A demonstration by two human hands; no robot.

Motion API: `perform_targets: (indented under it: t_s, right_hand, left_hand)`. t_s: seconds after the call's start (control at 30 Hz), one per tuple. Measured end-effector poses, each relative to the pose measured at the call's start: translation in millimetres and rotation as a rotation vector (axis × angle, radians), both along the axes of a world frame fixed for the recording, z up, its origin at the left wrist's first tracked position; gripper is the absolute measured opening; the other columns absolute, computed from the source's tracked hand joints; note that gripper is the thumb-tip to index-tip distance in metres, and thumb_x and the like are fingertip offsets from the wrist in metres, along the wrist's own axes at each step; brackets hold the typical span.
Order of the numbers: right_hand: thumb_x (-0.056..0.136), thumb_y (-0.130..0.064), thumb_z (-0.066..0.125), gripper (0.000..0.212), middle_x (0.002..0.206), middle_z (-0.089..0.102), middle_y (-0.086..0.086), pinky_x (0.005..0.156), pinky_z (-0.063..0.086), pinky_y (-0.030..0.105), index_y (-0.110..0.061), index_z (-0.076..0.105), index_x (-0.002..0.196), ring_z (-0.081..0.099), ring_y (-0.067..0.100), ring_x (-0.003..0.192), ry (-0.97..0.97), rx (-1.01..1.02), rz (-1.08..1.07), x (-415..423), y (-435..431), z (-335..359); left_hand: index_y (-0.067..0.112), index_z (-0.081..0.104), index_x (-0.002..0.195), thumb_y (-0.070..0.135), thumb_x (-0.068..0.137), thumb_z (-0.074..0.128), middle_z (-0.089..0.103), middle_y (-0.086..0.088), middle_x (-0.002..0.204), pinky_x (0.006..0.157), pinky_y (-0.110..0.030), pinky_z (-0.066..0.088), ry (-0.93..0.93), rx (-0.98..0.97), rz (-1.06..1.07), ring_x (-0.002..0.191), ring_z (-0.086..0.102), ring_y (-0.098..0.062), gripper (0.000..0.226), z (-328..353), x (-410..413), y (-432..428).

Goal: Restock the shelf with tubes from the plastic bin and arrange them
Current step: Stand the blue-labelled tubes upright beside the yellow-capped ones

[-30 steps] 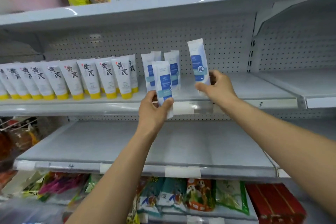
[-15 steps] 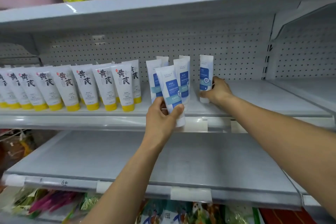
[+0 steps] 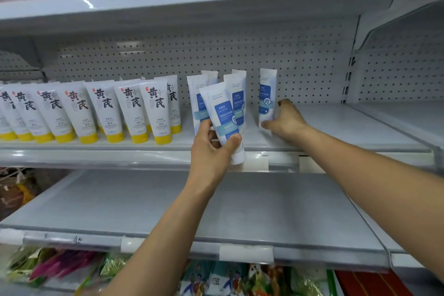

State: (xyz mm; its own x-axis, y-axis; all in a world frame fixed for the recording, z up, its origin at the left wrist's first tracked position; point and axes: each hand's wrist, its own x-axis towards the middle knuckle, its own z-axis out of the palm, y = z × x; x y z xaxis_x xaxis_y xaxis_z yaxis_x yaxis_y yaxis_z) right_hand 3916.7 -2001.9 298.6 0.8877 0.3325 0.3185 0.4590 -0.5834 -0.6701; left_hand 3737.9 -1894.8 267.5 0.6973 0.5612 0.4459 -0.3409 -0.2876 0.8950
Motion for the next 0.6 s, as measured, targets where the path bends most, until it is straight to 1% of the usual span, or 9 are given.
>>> perform_targets:
  t_s: [0.03,0.1,0.17,0.23,0.27,0.37,0.47,0.53,0.6]
  right_hand:
    - [0.078,-0.023,0.075,0.062,0.127,0.049,0.014,0.092,0.046,0.041,-0.006,0.042,0.128,0.049,0.031,0.118,-0.065,-0.029,-0.02,-8,-5,2]
    - [0.078,-0.018,0.073,0.046,0.111,0.055,0.01,0.088,0.049,0.041,-0.01,0.05,0.116,0.054,0.026,0.105,-0.162,-0.009,0.042,-28,-16,7]
    - [0.077,-0.011,0.074,0.033,0.092,0.06,0.003,0.084,0.051,0.035,-0.014,0.056,0.104,0.059,0.017,0.086,-0.053,0.024,0.28,-51,-27,11]
    - [0.075,-0.014,0.079,0.04,0.094,0.063,0.001,0.083,0.051,0.026,-0.016,0.059,0.109,0.06,0.012,0.085,0.08,-0.096,0.508,-75,-36,13]
    - [0.073,-0.019,0.081,0.046,0.097,0.062,0.0,0.082,0.051,0.025,-0.018,0.058,0.112,0.061,0.01,0.086,0.101,-0.151,0.564,-84,-38,12]
    - [0.068,-0.035,0.083,0.046,0.083,0.057,-0.006,0.067,0.05,0.027,-0.024,0.058,0.105,0.054,0.006,0.072,0.024,-0.073,0.545,-97,-34,6]
    - [0.069,-0.034,0.08,0.033,0.072,0.053,-0.008,0.057,0.042,0.023,-0.022,0.057,0.091,0.047,0.005,0.061,-0.062,0.021,0.481,-98,-29,4]
    - [0.071,-0.032,0.08,0.033,0.075,0.06,-0.007,0.059,0.045,0.024,-0.018,0.059,0.093,0.053,0.008,0.064,-0.064,0.05,0.477,-95,-29,6]
    - [0.073,-0.032,0.08,0.036,0.085,0.067,-0.005,0.064,0.05,0.023,-0.016,0.061,0.099,0.061,0.009,0.072,-0.07,0.078,0.437,-90,-29,9]
  left_hand:
    - [0.027,0.055,0.111,0.014,0.085,0.071,0.067,0.006,0.102,0.082,-0.042,0.059,0.0,-0.004,0.0,0.092,0.068,-0.015,0.033,0,-1,-2]
    - [0.027,0.056,0.11,0.015,0.085,0.071,0.066,0.004,0.101,0.081,-0.048,0.058,0.006,-0.004,0.011,0.092,0.068,-0.019,0.032,0,-3,-8]
    - [0.026,0.057,0.112,0.019,0.085,0.071,0.066,0.004,0.101,0.08,-0.049,0.058,0.011,-0.004,0.028,0.09,0.068,-0.02,0.032,2,-4,-13]
    - [0.025,0.057,0.113,0.021,0.085,0.072,0.067,0.004,0.099,0.079,-0.05,0.058,0.001,-0.003,0.037,0.089,0.069,-0.019,0.033,4,-4,-17]
    - [0.024,0.057,0.113,0.021,0.084,0.072,0.068,0.004,0.098,0.078,-0.05,0.059,-0.004,0.001,0.042,0.088,0.069,-0.018,0.032,5,-5,-19]
    - [0.021,0.057,0.107,0.019,0.083,0.073,0.068,0.002,0.095,0.074,-0.048,0.06,-0.01,0.006,0.05,0.086,0.069,-0.016,0.029,8,-4,-26]
    - [0.019,0.057,0.108,0.018,0.082,0.074,0.067,0.001,0.094,0.075,-0.043,0.06,-0.008,0.037,0.048,0.084,0.069,-0.015,0.031,14,-2,-30]
    - [0.021,0.058,0.109,0.02,0.085,0.071,0.067,0.004,0.093,0.075,-0.034,0.06,0.01,0.094,0.044,0.082,0.067,-0.009,0.028,17,-1,-26]
    - [0.025,0.058,0.109,0.023,0.088,0.067,0.065,0.008,0.091,0.071,-0.022,0.055,0.051,0.206,0.062,0.076,0.062,0.002,0.023,17,-3,-20]
